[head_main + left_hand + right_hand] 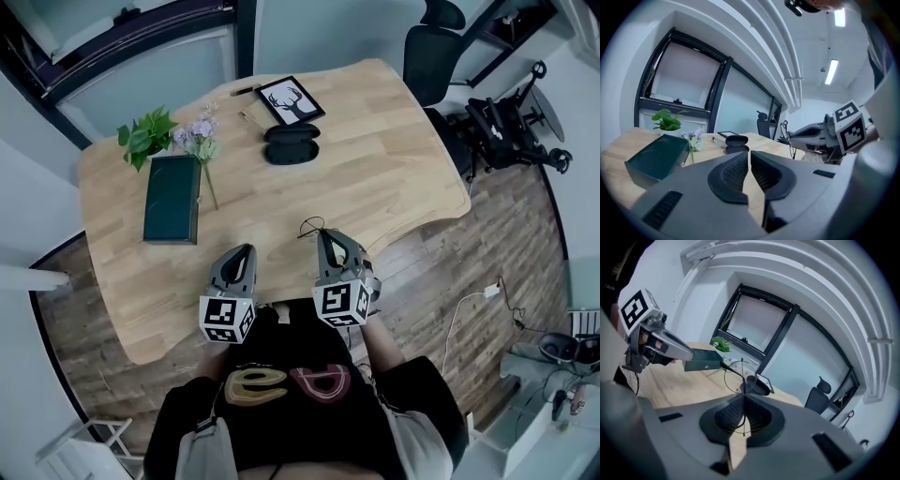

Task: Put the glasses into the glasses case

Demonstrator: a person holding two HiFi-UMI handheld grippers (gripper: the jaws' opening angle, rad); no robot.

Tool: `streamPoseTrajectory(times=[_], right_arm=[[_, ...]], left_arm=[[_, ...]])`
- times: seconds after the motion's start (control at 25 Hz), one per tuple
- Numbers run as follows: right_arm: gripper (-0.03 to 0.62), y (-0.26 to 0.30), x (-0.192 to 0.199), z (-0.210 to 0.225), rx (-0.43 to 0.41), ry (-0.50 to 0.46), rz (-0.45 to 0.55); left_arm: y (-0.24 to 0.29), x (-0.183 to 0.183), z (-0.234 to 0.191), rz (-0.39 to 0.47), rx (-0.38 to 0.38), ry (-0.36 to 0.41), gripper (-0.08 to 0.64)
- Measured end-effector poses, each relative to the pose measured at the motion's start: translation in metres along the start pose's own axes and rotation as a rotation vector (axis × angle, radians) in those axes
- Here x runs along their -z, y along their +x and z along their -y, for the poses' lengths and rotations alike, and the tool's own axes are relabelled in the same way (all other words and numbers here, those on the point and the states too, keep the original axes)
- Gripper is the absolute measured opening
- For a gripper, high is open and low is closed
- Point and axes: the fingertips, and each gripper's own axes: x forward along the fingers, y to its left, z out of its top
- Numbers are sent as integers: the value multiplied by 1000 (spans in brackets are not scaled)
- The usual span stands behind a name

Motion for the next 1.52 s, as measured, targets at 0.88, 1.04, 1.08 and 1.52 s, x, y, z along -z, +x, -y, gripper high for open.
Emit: streamPoseTrajectory(times=[0.88, 1.04, 1.08, 1.52], right_arm=[[11, 128, -34, 61, -152, -429, 98], [11, 152, -31, 64, -189, -465, 98], [11, 159, -31, 64, -202, -465, 98], [11, 228, -15, 59, -262, -577, 58]], left_arm=[[24, -39, -20, 77, -265, -61, 31], [26, -37, -21, 75, -305, -69, 31], [27, -35, -21, 73, -314, -72, 31], [27, -23, -30, 47, -426, -129, 31]])
